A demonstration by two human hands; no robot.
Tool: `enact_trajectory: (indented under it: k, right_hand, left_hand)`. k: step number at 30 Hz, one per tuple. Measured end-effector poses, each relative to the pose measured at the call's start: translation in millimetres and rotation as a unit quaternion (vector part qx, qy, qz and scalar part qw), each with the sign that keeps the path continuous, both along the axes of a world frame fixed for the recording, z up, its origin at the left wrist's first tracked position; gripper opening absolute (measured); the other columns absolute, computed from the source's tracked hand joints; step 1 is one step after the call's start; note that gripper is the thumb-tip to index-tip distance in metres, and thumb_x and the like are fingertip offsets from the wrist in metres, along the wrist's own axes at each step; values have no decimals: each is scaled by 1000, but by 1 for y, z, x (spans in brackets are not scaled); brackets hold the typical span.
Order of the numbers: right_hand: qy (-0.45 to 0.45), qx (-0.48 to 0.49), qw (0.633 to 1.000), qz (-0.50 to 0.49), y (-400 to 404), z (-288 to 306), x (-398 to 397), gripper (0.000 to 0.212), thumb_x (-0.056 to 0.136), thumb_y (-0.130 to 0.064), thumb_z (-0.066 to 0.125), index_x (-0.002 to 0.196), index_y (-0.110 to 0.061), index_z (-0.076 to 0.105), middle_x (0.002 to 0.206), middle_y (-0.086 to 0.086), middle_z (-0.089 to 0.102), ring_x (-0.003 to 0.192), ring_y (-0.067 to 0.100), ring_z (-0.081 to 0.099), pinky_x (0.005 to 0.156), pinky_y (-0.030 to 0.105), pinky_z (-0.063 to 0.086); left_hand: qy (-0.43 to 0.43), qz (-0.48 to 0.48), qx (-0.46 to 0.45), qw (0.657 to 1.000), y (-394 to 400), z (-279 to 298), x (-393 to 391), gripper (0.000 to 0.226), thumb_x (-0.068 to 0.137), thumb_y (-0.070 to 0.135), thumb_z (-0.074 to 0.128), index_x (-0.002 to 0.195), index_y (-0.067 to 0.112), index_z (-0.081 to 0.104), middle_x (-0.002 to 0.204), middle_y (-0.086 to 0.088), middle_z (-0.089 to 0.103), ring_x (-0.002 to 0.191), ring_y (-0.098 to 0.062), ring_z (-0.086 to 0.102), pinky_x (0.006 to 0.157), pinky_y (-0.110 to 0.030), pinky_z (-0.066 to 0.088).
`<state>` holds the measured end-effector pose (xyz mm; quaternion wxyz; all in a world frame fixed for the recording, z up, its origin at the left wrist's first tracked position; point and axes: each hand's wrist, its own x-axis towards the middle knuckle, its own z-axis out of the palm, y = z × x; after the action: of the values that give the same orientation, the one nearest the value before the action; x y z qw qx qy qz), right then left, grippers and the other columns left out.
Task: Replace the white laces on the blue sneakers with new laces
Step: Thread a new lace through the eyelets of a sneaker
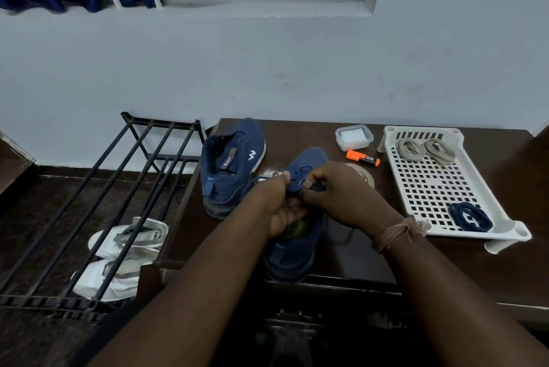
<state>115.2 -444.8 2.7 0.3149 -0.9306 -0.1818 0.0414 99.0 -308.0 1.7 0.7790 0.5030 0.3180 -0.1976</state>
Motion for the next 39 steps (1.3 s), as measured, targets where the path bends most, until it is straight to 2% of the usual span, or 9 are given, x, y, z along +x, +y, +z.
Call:
enact_trajectory:
  k: [5,10,13,16,20,23,27,31,39]
  right_hand:
    - [142,149,977,-58,-2,8,5,22,85,-21,72,105,-20,63,78,-3,64,62,1,56,61,20,46]
    - [208,399,888,-91,27,18,3,22,92,11,51,111,4,59,92,21,70,74,22,66,65,30,55]
    - [154,318,921,-167,35,0,1,12,89,6,57,93,2,67,79,19,73,64,21,69,65,36,58]
    - [23,108,968,-225,23,-11,7,17,85,-5,58,79,-12,72,75,3,73,72,18,71,73,36,59]
    - [-29,-39,970,-239,18,-13,1,12,87,-11,59,82,-8,70,81,5,69,76,21,63,69,28,49]
    - [-41,-50,971,-229,22,-16,0,13,88,-10,57,85,-3,68,84,10,65,77,25,60,57,26,32]
    - [-15,-33,974,-222,18,-17,2,10,82,-12,62,80,-5,69,81,9,68,76,23,63,59,26,41]
    - [-10,-42,976,-211,13,-15,1,11,81,-15,65,75,-7,70,74,5,66,70,18,60,51,20,36]
    - [-30,-109,976,-187,13,-17,4,16,88,-18,60,82,-9,71,82,6,68,74,19,61,63,26,45]
  left_hand:
    - [9,3,15,1000,3,-7,3,26,108,9,39,127,2,56,86,-15,64,75,-24,62,63,-35,54]
    - [-6,-10,39,999,-4,-13,2,23,108,12,39,103,14,62,86,-7,65,75,-18,62,64,-30,54]
    - [-16,-21,48,999,-4,-15,3,31,106,7,39,91,17,64,78,-2,65,72,-15,63,63,-29,55]
    - [-8,-24,45,999,-5,-15,2,29,104,3,43,92,15,66,78,-4,67,70,-16,63,63,-29,56]
    - [13,-31,28,999,-2,-12,3,29,103,1,44,88,13,66,68,-4,69,64,-15,63,52,-25,56]
    - [26,-26,11,999,2,-13,6,29,102,1,45,87,12,68,71,-7,71,67,-17,64,58,-29,59]
    - [20,-41,15,999,1,-11,4,35,103,0,40,85,11,67,65,-6,71,65,-17,65,63,-30,58]
    - [20,-39,25,999,1,-12,3,29,101,2,38,100,5,66,85,-13,69,77,-23,66,71,-36,59]
    - [16,-51,32,998,2,-11,3,19,106,17,45,106,5,60,92,-17,65,82,-24,64,76,-37,57]
